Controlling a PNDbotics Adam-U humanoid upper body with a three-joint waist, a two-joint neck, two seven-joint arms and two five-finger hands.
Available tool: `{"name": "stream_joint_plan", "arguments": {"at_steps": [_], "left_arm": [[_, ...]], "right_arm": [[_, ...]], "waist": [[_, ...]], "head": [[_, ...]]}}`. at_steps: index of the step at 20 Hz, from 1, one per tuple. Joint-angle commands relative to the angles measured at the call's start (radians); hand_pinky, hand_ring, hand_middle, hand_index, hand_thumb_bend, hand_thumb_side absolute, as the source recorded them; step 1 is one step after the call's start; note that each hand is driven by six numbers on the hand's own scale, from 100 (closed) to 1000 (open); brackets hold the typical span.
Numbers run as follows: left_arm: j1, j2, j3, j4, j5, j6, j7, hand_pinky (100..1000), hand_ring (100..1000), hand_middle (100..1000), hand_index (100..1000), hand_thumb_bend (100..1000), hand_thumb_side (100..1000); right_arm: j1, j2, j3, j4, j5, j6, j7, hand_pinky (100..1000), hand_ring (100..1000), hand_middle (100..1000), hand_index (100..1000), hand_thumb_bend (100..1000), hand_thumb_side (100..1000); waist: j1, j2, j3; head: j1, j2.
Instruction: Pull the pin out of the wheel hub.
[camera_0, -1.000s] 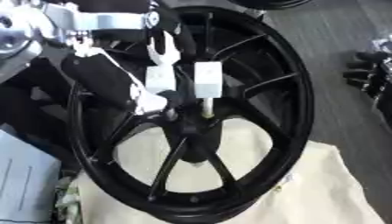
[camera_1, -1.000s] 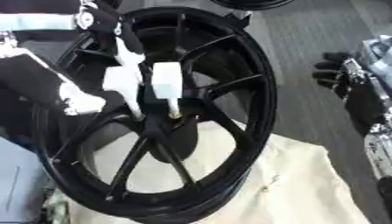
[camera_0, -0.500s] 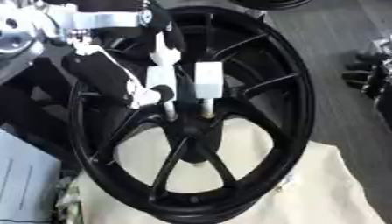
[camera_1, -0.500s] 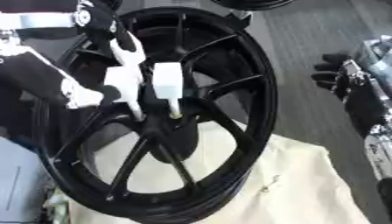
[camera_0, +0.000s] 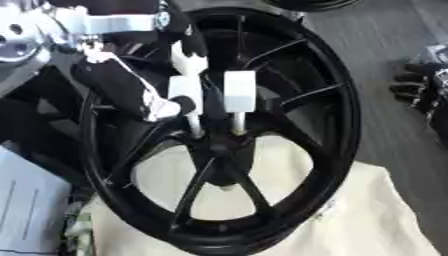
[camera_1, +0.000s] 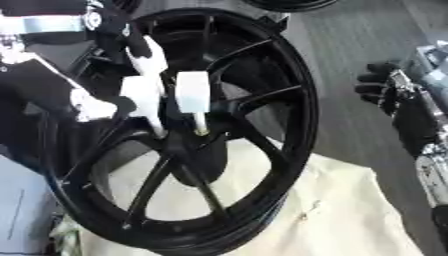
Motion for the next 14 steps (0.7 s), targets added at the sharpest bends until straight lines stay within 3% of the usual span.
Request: {"name": "stream_joint_plan", "arguments": {"at_steps": [1, 14], "left_arm": [[-0.010, 0.027, 0.012, 0.010, -0.017, 0.049, -0.072, 716, 631, 688, 810, 352, 397], [-0.003, 0.013, 0.001, 0.067, -0.046, 0.026, -0.089, 702, 608, 657, 790, 355, 434]], "right_arm": [[-0.013, -0.033, -0.003, -0.015, 0.006, -0.001, 0.004, 856, 769, 724, 834, 100, 817], [-0.015, -0.034, -0.001, -0.013, 0.006, 0.001, 0.007, 856, 769, 724, 834, 100, 820]], "waist": [[-0.004, -0.020, -0.001], [-0.003, -0.019, -0.005]], "head": [[0.004, -0.006], [0.007, -0.003]]}}
